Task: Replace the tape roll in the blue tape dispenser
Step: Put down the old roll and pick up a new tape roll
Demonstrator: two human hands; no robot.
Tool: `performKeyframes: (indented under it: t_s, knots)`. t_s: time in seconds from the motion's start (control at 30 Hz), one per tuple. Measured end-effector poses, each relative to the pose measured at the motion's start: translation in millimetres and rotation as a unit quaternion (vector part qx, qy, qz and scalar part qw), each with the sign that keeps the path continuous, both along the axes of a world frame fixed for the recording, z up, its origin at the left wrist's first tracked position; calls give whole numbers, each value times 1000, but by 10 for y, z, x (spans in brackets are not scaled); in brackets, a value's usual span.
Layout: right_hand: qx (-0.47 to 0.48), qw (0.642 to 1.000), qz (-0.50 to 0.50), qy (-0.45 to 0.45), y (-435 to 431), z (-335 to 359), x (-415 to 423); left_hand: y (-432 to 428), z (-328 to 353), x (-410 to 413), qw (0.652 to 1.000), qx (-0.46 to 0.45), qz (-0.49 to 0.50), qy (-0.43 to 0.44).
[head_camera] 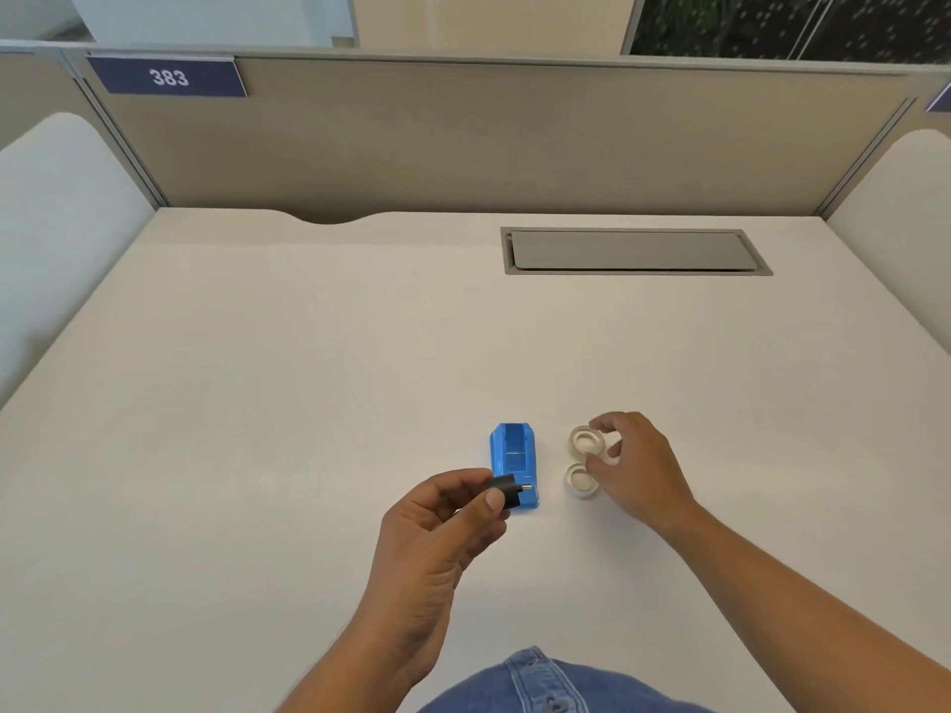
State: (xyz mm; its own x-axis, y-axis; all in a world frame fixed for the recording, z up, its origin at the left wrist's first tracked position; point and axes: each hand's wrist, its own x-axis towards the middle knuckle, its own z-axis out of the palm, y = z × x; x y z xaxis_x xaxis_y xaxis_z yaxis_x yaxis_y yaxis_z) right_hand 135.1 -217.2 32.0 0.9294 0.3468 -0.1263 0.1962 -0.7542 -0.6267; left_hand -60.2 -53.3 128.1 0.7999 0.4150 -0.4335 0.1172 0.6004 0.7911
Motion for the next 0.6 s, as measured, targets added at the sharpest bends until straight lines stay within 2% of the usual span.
performKeyframes:
  t_s: [0.23, 0.6]
  knots:
    - [-157, 986, 38, 37, 144, 34, 173, 4, 0, 7, 1000, -7, 6, -3]
    - [-150, 987, 53, 0, 160, 89, 106, 24, -18, -16, 1000, -13, 22, -5]
